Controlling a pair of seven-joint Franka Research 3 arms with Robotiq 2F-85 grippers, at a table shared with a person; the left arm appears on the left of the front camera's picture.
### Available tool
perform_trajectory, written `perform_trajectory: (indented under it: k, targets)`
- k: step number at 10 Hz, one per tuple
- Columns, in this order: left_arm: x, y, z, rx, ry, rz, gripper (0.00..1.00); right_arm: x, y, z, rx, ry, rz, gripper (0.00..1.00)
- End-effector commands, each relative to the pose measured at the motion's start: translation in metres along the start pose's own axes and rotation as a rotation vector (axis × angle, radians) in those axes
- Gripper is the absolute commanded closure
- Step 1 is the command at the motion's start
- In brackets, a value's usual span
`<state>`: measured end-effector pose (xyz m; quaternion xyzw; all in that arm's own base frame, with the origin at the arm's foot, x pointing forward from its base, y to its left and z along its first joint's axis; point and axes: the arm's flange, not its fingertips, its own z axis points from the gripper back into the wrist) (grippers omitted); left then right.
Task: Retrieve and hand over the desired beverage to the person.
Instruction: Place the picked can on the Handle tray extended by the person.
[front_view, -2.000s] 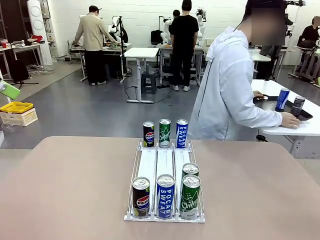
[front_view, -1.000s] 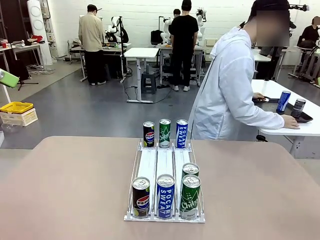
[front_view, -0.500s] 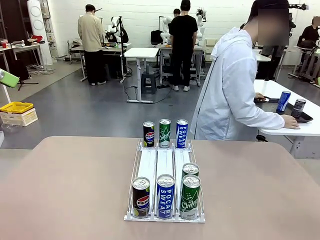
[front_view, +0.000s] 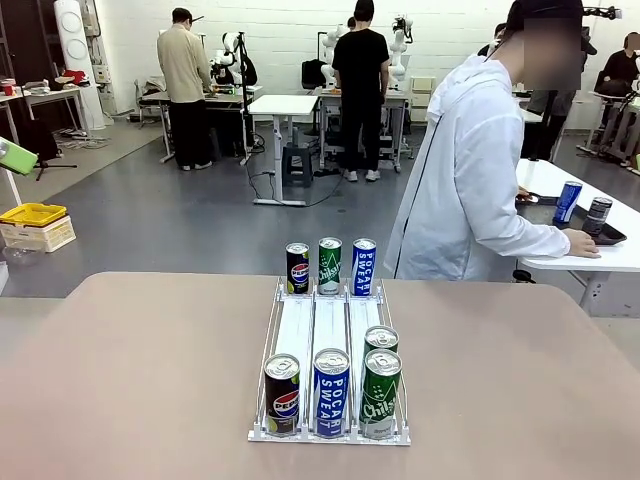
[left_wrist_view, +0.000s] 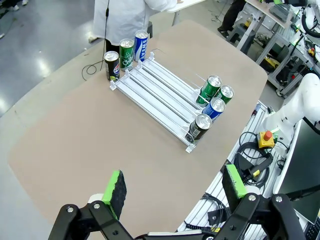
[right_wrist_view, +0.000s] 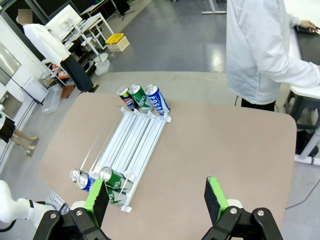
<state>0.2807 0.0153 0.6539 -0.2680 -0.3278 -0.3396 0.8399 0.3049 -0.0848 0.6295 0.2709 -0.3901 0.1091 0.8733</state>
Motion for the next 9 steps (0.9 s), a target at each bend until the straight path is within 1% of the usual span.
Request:
perform_trajectory:
  k: [1,9]
  targets:
    - [-0.0001,-0.0002,-0.0003,-0.005,-0.001,-0.003,0.00,0.0010,-0.0013,-0.0027,0.031,-0.007,0.002,0.00]
    - [-0.0001,-0.0002,-0.0003,-0.005,-0.001,-0.003,0.00,0.0010,-0.0013,-0.0027,0.031,-0.007,0.002,0.00]
